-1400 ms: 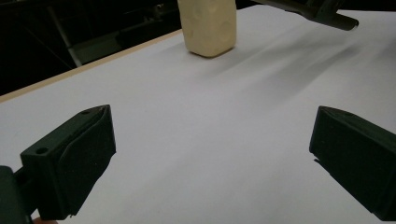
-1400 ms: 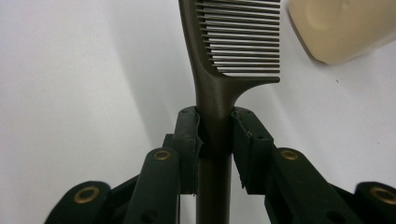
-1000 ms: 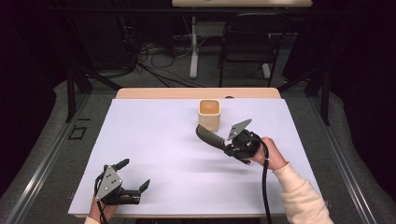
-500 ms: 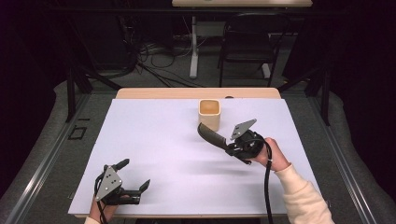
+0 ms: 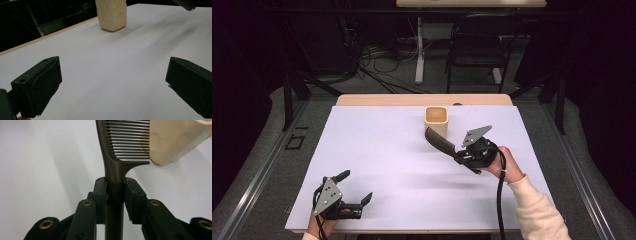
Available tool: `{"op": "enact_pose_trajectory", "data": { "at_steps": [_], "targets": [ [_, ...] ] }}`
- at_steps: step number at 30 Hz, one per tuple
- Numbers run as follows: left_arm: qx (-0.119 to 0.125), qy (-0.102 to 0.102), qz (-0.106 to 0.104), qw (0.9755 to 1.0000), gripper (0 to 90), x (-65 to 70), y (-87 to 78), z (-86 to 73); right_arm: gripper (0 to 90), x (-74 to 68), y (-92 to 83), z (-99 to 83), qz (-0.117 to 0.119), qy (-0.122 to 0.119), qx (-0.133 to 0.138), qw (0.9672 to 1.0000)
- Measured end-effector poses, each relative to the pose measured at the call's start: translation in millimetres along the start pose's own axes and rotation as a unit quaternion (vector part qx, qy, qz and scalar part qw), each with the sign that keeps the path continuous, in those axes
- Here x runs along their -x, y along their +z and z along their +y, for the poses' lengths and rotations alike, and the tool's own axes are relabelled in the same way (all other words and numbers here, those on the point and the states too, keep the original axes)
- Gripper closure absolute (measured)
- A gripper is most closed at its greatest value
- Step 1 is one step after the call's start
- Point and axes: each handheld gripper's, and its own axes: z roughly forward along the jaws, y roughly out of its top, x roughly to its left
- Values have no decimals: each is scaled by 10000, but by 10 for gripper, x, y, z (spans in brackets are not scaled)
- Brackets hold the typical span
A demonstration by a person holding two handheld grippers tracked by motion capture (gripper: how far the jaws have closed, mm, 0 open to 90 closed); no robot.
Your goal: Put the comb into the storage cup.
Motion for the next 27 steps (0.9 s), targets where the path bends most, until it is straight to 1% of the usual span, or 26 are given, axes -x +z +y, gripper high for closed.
{"op": "enact_pose_trajectory", "data": {
  "at_steps": [5, 12, 16, 19, 21, 27],
  "targets": [
    [3, 6, -8, 10000, 2, 3, 2, 1, 723, 2, -41, 10, -59, 67, 143, 9999],
    [4, 6, -16, 10000, 2, 1, 3, 0, 724, 22, -84, 23, -150, 91, 295, 9994],
    [3, 3, -18, 10000, 2, 2, 3, 0, 724, 36, -95, 22, -229, 176, 375, 9989],
    [4, -17, -18, 10000, 2, 9, 6, 0, 724, 44, -105, 19, -297, 154, 515, 9981],
    [-3, -15, -17, 10000, 2, 7, 7, 0, 724, 53, -109, 18, -333, 154, 525, 9979],
    [-8, -5, -9, 10000, 2, 10, 8, 1, 724, 91, -86, -2, -427, 270, 568, 9971]
  ]
}}
